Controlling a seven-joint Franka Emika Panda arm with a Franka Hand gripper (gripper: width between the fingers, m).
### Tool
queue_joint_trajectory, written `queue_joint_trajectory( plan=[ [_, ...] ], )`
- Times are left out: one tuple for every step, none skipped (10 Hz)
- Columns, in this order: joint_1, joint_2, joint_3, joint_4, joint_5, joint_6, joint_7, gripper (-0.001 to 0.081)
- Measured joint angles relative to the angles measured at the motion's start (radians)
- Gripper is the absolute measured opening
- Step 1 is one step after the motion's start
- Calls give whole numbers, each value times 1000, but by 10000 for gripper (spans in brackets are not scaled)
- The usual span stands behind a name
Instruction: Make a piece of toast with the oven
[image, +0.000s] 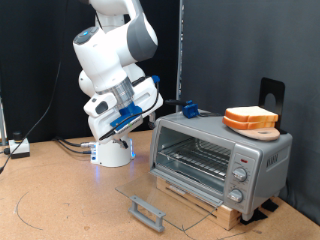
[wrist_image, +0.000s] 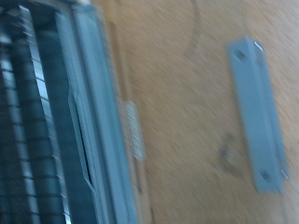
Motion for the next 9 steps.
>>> queue_joint_trajectory(
  plan=[
    [22,-13,0,2,84,0,-92,807],
    [41,-33,-1,4,157,-27,-188,807],
    [56,-56,-2,6,206,-61,-280,807],
    [68,-81,-2,10,217,-97,-369,807],
    [79,-109,0,12,199,-135,-455,807],
    [87,-135,4,20,158,-191,-520,807],
    [90,-151,8,26,121,-224,-569,807],
    [88,-150,8,22,136,-216,-540,807],
    [92,-155,11,23,145,-215,-564,807]
  ],
)
